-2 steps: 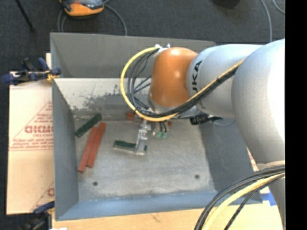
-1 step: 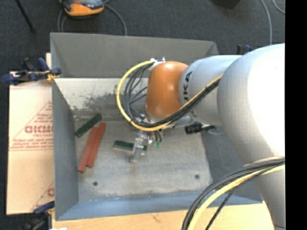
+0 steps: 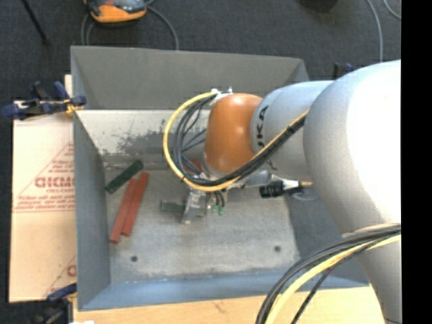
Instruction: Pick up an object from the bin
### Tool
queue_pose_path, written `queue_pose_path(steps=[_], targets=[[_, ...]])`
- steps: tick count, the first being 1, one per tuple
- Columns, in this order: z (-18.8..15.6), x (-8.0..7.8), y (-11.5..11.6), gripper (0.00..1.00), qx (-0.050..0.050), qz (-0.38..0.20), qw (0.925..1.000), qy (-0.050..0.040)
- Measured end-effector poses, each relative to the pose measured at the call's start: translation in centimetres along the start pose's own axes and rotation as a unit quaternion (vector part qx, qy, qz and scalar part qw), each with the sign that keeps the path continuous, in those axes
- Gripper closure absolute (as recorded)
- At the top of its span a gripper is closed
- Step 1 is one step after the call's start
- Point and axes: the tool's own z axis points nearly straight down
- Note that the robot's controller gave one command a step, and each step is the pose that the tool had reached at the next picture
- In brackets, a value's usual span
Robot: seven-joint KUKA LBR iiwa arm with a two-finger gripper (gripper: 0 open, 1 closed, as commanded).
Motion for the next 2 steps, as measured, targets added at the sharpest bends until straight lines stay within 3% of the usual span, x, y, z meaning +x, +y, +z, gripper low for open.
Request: queue_pose_path(steps=[2], targets=[[-0.38,0.10,-0.04,1.00,0.000,0.000,1.0000,0.0015]])
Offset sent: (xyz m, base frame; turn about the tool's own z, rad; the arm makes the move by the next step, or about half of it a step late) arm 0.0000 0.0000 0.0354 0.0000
